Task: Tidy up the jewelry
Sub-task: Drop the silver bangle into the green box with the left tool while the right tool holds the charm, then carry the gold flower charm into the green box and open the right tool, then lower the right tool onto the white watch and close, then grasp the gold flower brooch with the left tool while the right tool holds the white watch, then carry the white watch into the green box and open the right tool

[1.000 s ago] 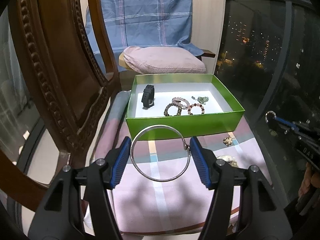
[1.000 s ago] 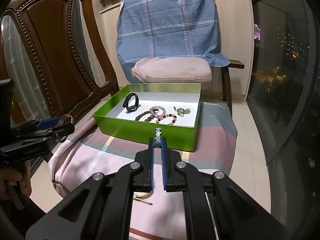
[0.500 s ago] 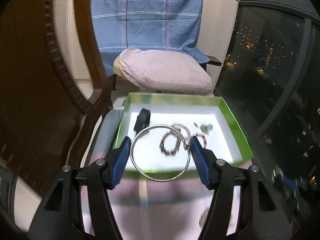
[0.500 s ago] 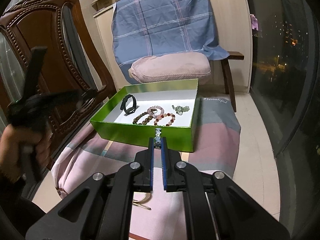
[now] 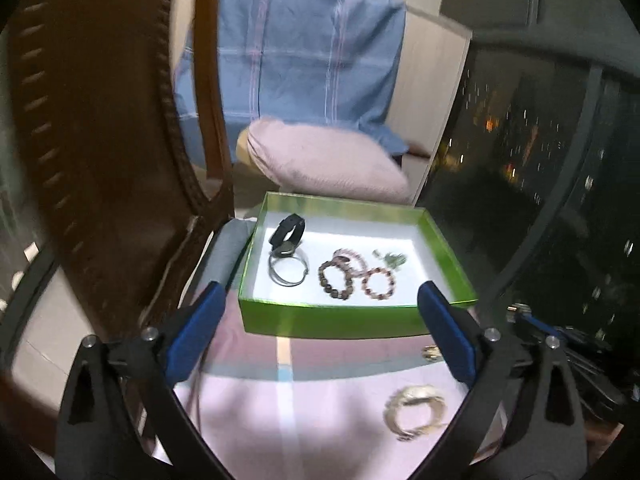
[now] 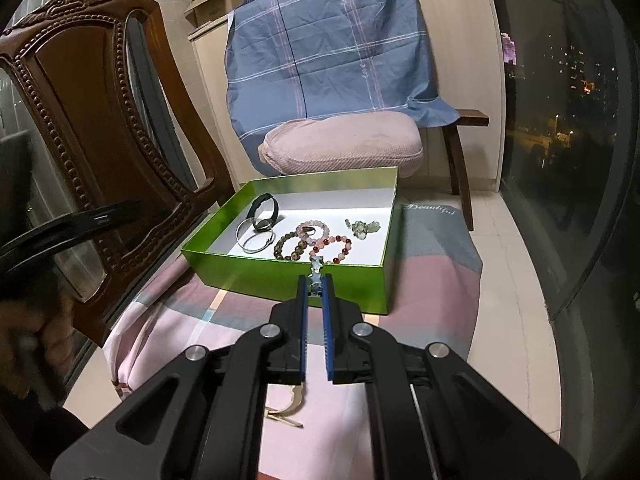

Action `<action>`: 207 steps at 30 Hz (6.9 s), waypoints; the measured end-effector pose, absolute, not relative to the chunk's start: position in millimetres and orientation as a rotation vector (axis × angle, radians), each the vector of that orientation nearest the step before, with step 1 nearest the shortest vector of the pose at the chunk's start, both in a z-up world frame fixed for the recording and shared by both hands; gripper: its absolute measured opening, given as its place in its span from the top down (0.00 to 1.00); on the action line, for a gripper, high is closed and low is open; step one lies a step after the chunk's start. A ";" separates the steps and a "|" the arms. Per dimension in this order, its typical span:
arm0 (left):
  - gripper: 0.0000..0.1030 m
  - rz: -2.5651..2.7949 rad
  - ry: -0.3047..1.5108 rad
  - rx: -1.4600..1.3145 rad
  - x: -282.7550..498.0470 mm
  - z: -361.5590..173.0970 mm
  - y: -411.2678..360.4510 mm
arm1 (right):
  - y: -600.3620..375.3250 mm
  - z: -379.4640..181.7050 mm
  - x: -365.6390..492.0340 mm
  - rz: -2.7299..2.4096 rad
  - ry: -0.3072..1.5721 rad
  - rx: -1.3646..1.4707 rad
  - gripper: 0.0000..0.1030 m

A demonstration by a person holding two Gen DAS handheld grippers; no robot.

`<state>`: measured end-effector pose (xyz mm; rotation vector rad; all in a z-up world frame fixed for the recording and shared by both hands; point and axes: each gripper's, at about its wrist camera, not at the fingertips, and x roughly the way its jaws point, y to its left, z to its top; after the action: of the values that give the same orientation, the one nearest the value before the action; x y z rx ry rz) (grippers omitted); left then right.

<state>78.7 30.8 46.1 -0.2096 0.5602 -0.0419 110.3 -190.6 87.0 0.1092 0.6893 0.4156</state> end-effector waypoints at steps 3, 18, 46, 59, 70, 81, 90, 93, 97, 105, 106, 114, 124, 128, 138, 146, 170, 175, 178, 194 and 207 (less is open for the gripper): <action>0.07 -0.044 0.543 -0.193 62.1 33.3 24.6 | -188.1 83.7 111.0 0.398 0.697 0.095 0.93; 0.07 -0.010 0.548 -0.206 67.3 33.4 49.3 | -165.6 94.4 123.5 0.344 0.688 0.042 0.93; 0.07 -0.116 0.621 -0.084 61.4 17.9 9.3 | -226.8 100.2 79.5 0.226 0.502 0.108 0.36; 0.07 -0.147 0.690 -0.009 64.5 -7.1 -20.1 | -215.1 92.7 80.1 0.287 0.570 0.101 0.36; 0.07 -0.046 0.635 -0.097 69.9 12.2 17.6 | -129.7 24.2 79.2 0.366 0.837 -0.035 0.36; 0.07 -0.028 0.619 -0.133 65.6 19.3 37.7 | -96.1 -15.5 97.5 0.304 0.926 -0.057 0.35; 0.07 -0.031 0.634 -0.133 68.0 15.7 36.6 | -101.3 -11.8 98.3 0.321 0.916 -0.033 0.40; 0.07 -0.029 0.643 -0.127 69.8 12.1 33.4 | -106.3 -3.2 96.5 0.331 0.900 -0.017 0.41; 0.07 -0.026 0.660 -0.108 73.4 4.9 26.2 | -119.3 15.0 91.0 0.343 0.852 0.011 0.41; 0.07 -0.060 0.709 -0.044 79.5 -15.5 -7.8 | -188.5 67.7 89.0 0.288 0.720 0.125 0.41; 0.07 -0.072 0.715 -0.026 80.6 -19.8 -17.2 | -200.5 73.9 90.8 0.263 0.694 0.137 0.41; 0.08 -0.122 0.788 0.049 111.3 -58.5 -91.4 | -259.0 76.3 112.1 0.151 0.682 0.284 0.41; 0.30 -0.142 0.845 0.045 146.4 -77.0 -150.5 | -263.4 72.6 113.3 0.181 0.694 0.315 0.41; 0.63 -0.119 0.875 0.020 157.7 -88.6 -148.6 | -260.6 71.9 113.7 0.192 0.701 0.311 0.41; 0.80 -0.149 0.797 0.061 117.8 -54.0 -100.2 | -247.0 74.8 110.6 0.237 0.702 0.276 0.41; 0.80 -0.052 0.636 -0.046 60.2 24.8 -5.8 | -218.8 78.9 96.2 0.271 0.693 0.195 0.41; 0.80 -0.038 0.621 -0.130 57.8 17.4 25.9 | -199.5 76.1 89.6 0.240 0.682 0.122 0.41; 0.80 -0.043 0.626 -0.131 58.6 16.9 26.6 | -200.3 75.9 89.5 0.240 0.684 0.120 0.41; 0.80 -0.046 0.625 -0.132 59.6 17.7 26.7 | -200.4 74.7 89.8 0.238 0.688 0.117 0.41; 0.80 -0.080 0.620 -0.147 70.8 22.3 24.2 | -165.2 93.2 120.3 0.267 0.667 0.046 0.41; 0.80 -0.091 0.632 -0.166 74.1 21.1 31.7 | -154.1 80.9 215.9 0.142 0.710 -0.004 0.33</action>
<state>74.1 31.7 21.1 -0.1664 0.6324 -0.0911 215.9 -154.1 80.9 -0.0042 0.7096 0.1415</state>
